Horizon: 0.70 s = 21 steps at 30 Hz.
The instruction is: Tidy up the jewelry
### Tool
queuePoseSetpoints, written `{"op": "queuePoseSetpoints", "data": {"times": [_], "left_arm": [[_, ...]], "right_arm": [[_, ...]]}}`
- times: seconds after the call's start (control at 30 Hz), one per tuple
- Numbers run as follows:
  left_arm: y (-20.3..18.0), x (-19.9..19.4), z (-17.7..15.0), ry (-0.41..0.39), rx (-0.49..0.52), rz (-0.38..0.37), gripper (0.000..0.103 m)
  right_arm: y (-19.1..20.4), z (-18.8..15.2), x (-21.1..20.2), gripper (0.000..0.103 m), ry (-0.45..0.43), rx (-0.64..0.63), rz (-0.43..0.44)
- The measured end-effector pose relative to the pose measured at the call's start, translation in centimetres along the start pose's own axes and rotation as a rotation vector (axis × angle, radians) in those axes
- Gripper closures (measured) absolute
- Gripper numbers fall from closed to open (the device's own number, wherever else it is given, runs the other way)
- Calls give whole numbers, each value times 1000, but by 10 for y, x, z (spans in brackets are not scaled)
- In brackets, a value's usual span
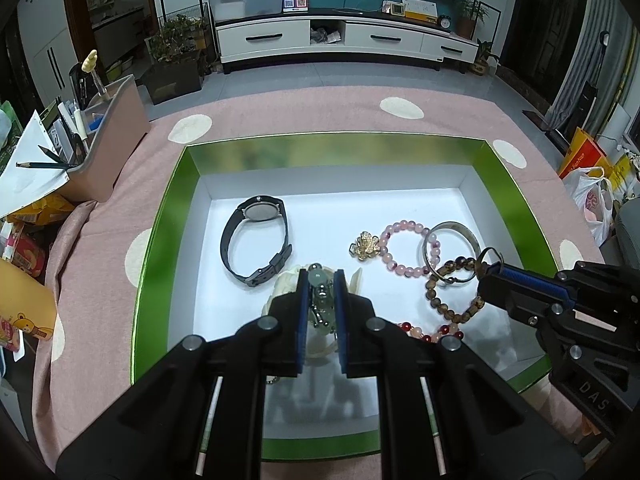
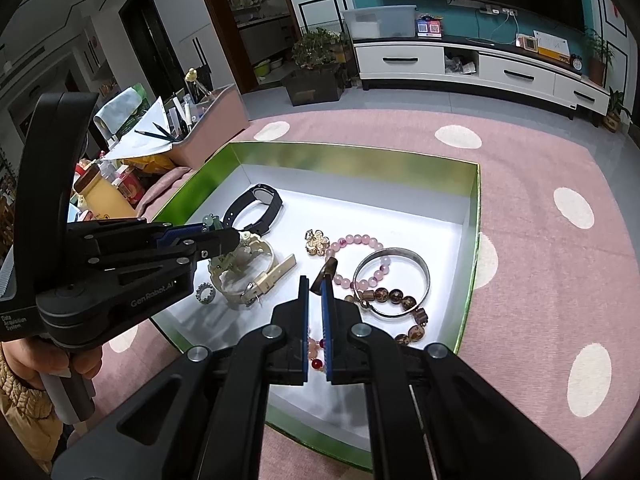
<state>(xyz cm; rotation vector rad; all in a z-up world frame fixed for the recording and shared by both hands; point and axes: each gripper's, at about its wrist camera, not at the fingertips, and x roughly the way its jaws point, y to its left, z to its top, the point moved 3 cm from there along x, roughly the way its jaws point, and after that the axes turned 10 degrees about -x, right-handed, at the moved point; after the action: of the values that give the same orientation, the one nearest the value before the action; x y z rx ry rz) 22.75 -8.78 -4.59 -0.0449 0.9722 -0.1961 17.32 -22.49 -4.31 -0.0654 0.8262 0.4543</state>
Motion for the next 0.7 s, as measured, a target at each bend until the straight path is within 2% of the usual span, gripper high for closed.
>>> {"op": "queuePoseSetpoints", "data": {"times": [0.7], "left_arm": [[4, 10, 0, 13, 8, 18, 91]], "right_arm": [[3, 0, 12, 98, 47, -15, -5]]}}
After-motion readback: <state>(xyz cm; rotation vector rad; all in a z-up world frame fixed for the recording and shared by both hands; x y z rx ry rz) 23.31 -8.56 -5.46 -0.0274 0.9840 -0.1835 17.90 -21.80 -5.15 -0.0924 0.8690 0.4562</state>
